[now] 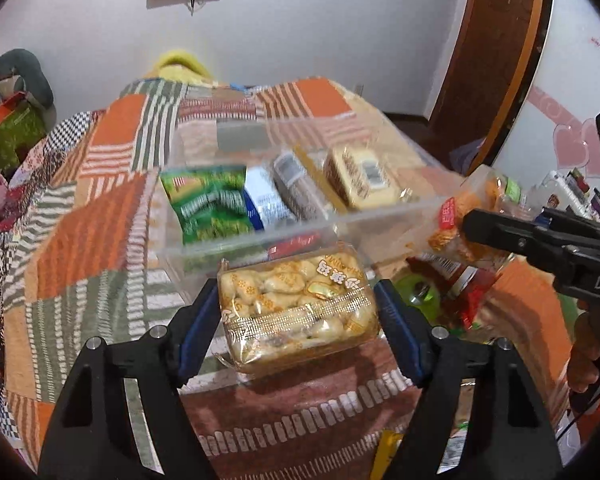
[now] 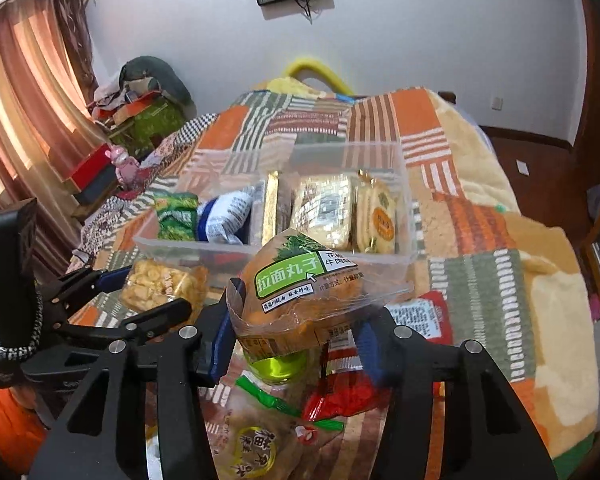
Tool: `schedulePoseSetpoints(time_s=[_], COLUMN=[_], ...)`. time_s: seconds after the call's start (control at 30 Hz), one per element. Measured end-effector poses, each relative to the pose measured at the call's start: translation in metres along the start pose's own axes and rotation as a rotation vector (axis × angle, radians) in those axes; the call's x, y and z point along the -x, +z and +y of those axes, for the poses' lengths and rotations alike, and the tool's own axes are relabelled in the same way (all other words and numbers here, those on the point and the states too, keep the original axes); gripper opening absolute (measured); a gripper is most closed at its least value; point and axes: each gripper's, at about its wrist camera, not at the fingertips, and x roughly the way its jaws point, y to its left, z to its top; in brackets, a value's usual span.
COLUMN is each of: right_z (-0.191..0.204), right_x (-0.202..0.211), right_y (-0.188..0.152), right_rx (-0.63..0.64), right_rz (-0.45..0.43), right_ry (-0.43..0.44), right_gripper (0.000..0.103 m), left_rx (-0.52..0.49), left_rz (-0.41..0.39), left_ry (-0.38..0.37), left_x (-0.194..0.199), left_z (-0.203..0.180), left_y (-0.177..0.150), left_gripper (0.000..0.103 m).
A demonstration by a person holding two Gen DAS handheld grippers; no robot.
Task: Organize snacks
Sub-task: 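Grasp the cracker tray with the left gripper while the right grasps the meatball snack bag, then lower the cracker tray and meatball bag into the clear box and release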
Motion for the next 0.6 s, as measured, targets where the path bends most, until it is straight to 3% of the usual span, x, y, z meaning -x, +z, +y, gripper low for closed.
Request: schedulePoseSetpoints(time_s=[0.27, 0.6], right_z=[-0.001, -0.015], right_x=[0.010, -0.016], right_y=[0.022, 0.042], right_rx=[0.006, -0.036], right_rz=[-0.077, -0.087], right_ry=[-0.017, -0.059], right_gripper=[0.048, 0.048], left_rx=[0.003, 0.019], left_rz=[-0.084, -0.095], left_ry=[-0.009, 0.004], left_x=[0.020, -0.003], left_z=[0.000, 0.001], left_y=[0.029, 0.058], left_gripper=[0.076, 0.076])
